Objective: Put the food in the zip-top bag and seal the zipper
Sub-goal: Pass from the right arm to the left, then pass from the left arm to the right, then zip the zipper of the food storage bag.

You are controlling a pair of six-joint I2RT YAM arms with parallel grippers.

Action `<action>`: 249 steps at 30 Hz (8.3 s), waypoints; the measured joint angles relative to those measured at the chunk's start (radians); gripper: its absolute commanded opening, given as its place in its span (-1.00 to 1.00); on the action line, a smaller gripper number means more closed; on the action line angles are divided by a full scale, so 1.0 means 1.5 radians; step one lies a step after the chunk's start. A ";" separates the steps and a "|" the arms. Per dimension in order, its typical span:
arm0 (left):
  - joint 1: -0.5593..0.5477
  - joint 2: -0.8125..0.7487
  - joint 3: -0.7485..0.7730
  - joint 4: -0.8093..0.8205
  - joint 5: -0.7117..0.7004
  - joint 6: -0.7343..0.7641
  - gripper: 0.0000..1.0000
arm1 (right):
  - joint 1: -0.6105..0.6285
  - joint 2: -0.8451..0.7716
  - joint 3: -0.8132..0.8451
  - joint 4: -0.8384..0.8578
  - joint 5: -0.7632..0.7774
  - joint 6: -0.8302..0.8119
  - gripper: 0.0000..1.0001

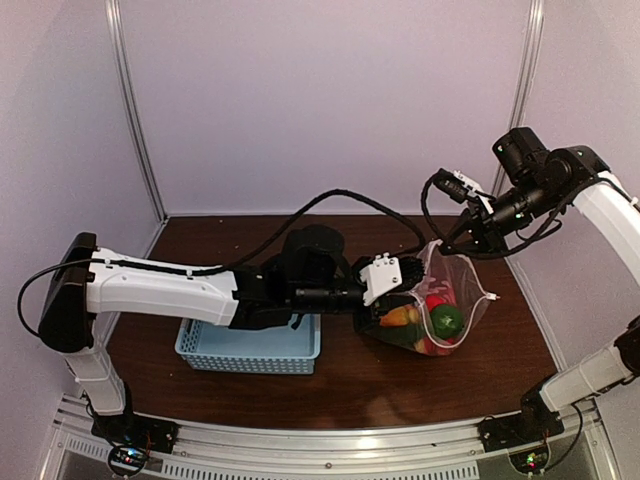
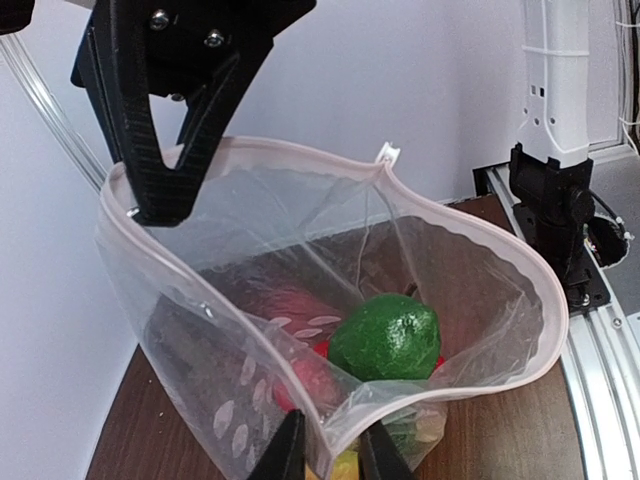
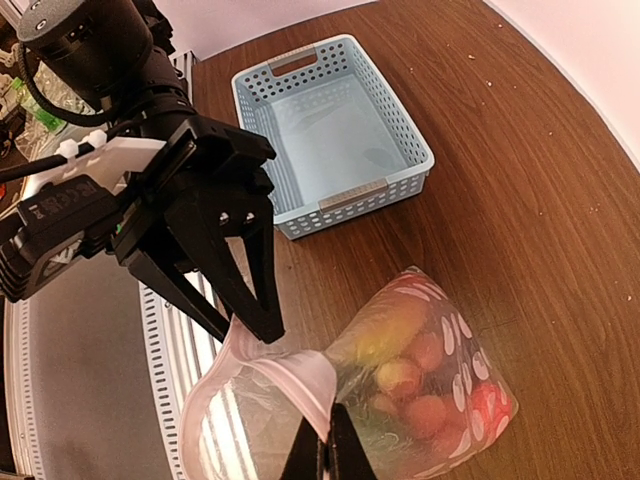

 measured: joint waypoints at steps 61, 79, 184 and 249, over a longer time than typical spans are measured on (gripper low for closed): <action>0.143 -0.007 0.066 -0.124 -0.101 -0.452 -0.96 | 0.006 -0.204 -0.431 0.346 0.065 0.022 -0.34; 0.158 -0.009 0.079 -0.162 -0.102 -0.446 -0.99 | 0.007 -0.200 -0.311 0.352 0.156 0.082 -1.00; 0.049 0.214 0.558 -0.292 0.141 -0.284 -0.55 | -0.036 -0.033 0.081 -0.039 0.077 -0.119 -1.00; 0.118 0.097 0.342 -0.322 0.157 -0.299 -1.00 | -0.222 0.039 0.062 -0.034 0.022 -0.174 -1.00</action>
